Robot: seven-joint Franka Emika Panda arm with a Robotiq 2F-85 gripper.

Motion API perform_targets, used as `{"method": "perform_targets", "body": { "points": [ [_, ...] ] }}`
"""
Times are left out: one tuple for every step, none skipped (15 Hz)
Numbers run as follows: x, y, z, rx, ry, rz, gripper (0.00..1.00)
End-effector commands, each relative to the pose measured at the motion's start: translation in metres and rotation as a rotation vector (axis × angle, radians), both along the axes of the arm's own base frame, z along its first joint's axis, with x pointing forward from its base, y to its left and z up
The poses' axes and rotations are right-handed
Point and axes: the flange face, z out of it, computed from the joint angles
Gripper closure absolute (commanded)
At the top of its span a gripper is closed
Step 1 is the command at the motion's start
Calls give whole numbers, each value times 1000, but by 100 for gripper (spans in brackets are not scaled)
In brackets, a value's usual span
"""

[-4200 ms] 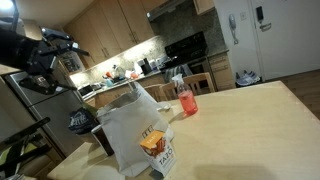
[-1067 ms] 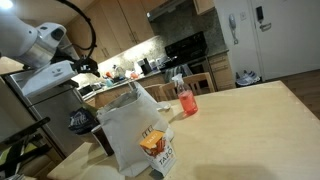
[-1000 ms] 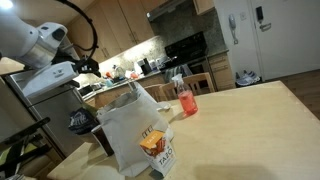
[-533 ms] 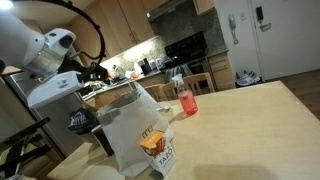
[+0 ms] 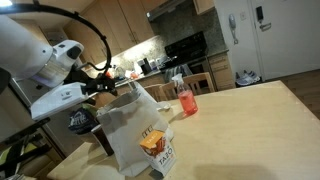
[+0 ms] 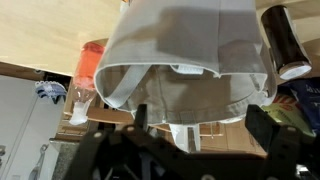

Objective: Unpack the objects from the carrier bag to the table

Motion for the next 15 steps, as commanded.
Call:
{"method": "perform_targets", "body": {
  "points": [
    [0, 0, 0, 0, 0, 0, 0],
    [0, 0, 0, 0, 0, 0, 0],
    [6, -1, -1, 18, 23, -25, 0],
    [9, -2, -1, 32, 35, -30, 0],
    [13, -5, -5, 30, 50, -62, 0],
    [15, -9, -7, 47, 67, -77, 0],
    [16, -12, -9, 49, 75, -102, 0],
    [18, -18, -11, 61, 87, -131, 0],
    [20, -23, -14, 74, 97, -168, 0],
    [21, -28, -16, 95, 111, -196, 0],
    [23, -32, -18, 103, 119, -222, 0],
    [24, -37, -20, 124, 130, -245, 0],
    [25, -40, -22, 140, 138, -263, 0],
    [26, -43, -23, 158, 147, -275, 0],
    [26, -44, -23, 175, 151, -283, 0]
  ]
}}
